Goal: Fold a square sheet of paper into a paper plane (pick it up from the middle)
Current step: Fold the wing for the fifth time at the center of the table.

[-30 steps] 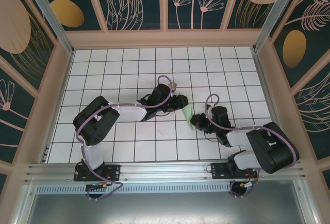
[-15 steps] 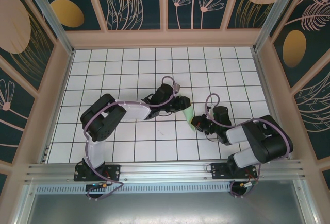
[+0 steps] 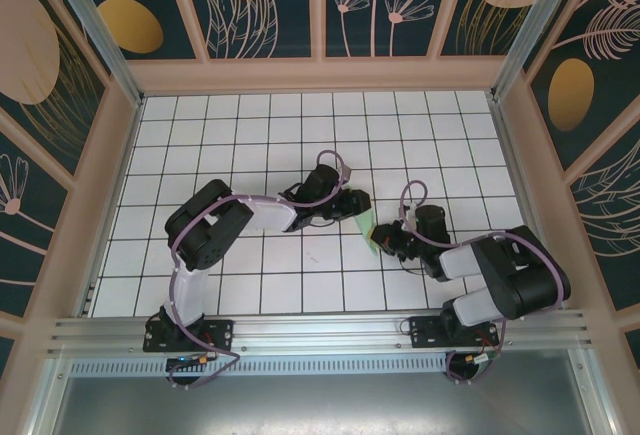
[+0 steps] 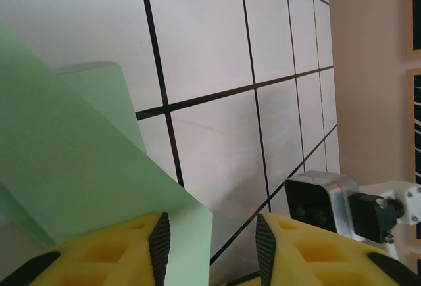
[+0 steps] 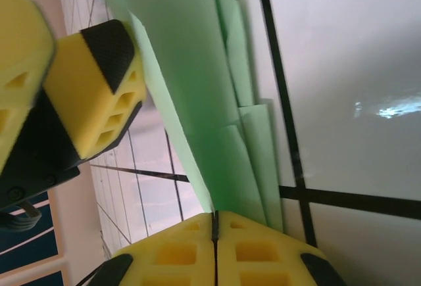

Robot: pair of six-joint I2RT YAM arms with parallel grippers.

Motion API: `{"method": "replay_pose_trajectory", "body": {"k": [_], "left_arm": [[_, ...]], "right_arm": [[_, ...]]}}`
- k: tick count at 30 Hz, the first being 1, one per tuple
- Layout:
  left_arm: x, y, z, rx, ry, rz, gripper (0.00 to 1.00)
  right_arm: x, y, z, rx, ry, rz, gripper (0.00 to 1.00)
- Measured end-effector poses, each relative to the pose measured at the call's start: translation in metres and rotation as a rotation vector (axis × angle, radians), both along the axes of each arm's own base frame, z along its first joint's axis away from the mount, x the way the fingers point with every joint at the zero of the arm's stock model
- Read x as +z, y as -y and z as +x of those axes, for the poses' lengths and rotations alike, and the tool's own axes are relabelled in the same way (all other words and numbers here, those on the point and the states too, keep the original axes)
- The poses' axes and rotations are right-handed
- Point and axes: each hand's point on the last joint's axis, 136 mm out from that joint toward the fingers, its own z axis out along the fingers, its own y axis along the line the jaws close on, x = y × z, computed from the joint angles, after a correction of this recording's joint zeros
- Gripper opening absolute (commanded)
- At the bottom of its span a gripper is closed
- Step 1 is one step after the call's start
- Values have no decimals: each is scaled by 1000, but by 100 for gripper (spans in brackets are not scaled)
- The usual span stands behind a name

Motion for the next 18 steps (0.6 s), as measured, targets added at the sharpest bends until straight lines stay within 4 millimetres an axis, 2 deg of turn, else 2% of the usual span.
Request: {"method": "replay_pose_trajectory", "body": {"k": [6,8,10,14,18], "left_arm": [[0,-1,6,27,13,9,40],[-1,-1,7,32,13,11,40],[-2,0,8,34,13,13,40],[-2,2,10,35,15,12,40],[-1,3,12,35,19,8,40]], "right_arm": [[24,5,8,23,122,-77,41],[26,9,11,22,141,-120,45],[23,12,12,26,142,-158,46],[11,14,9,58,110,-215,57],[8,14,10,84,103,-245,58]]}}
